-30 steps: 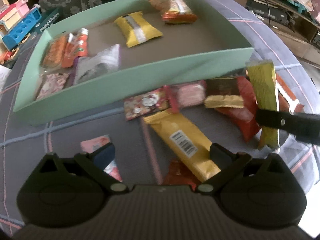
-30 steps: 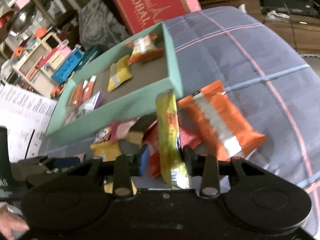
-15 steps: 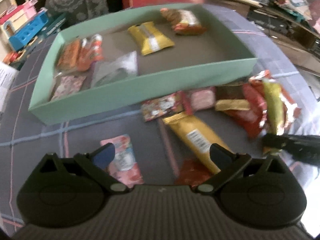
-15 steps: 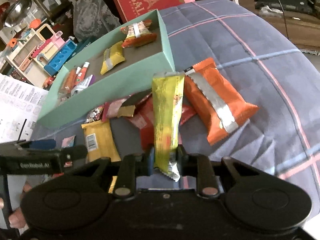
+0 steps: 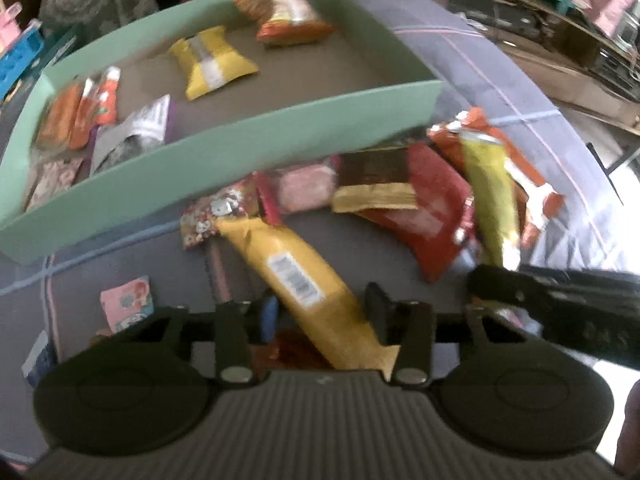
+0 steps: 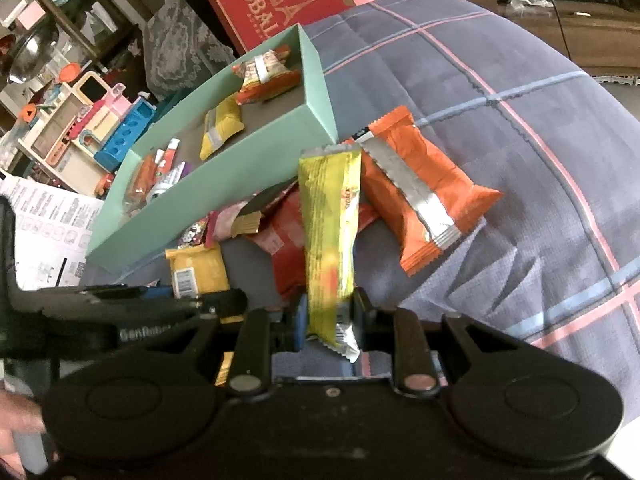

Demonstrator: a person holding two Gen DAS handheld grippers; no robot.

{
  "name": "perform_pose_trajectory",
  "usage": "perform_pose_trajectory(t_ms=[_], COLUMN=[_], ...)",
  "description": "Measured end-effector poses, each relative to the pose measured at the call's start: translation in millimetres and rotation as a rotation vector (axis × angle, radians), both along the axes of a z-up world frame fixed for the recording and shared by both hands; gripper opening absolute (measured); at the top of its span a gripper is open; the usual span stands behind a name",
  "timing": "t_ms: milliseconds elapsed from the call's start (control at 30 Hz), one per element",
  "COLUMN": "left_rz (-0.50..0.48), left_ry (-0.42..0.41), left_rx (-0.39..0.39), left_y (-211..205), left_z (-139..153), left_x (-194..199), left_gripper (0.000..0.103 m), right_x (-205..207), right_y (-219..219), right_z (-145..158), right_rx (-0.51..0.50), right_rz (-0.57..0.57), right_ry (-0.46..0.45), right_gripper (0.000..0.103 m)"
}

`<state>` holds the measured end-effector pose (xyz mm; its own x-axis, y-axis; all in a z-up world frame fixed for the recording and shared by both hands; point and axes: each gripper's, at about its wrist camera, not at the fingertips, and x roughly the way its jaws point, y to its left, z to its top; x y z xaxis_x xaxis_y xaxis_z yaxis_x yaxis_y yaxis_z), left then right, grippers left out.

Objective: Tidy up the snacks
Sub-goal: 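Grasp the yellow-green stick bar with the right tool while the left tool grasps the yellow barcode bar, then carry both yellow bars into the green tray and open both tools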

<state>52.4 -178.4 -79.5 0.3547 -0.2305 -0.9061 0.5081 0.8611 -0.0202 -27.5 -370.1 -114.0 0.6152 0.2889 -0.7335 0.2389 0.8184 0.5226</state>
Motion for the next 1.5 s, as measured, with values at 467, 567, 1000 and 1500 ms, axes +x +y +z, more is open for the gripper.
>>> perform_pose_trajectory(t_ms=[467,567,1000,1500], left_rz=[-0.02,-0.011,0.045,0.155], left_ry=[-0.035,-0.033,-0.095,-0.172], left_rx=[-0.04,-0.057,-0.154,-0.238], left_y=[13.1,22.7,57.7,94.1], left_z=[17.9,24.4,64.0,108.4], left_x=[-12.8,-14.9,-17.0,93.4], left_gripper=[0.013,0.013,0.013,0.013], right_x=[-2.1,-4.8,8.1,115.8], right_y=[1.6,0.6,9.0,24.5], right_z=[4.0,8.5,50.1,103.2], right_rx=[0.024,0.043,0.035,-0.037], right_rz=[-0.03,-0.034,0.002,0.062], right_ry=[-0.016,-0.027,-0.108,-0.177], right_gripper=[0.022,0.022,0.022,0.022])
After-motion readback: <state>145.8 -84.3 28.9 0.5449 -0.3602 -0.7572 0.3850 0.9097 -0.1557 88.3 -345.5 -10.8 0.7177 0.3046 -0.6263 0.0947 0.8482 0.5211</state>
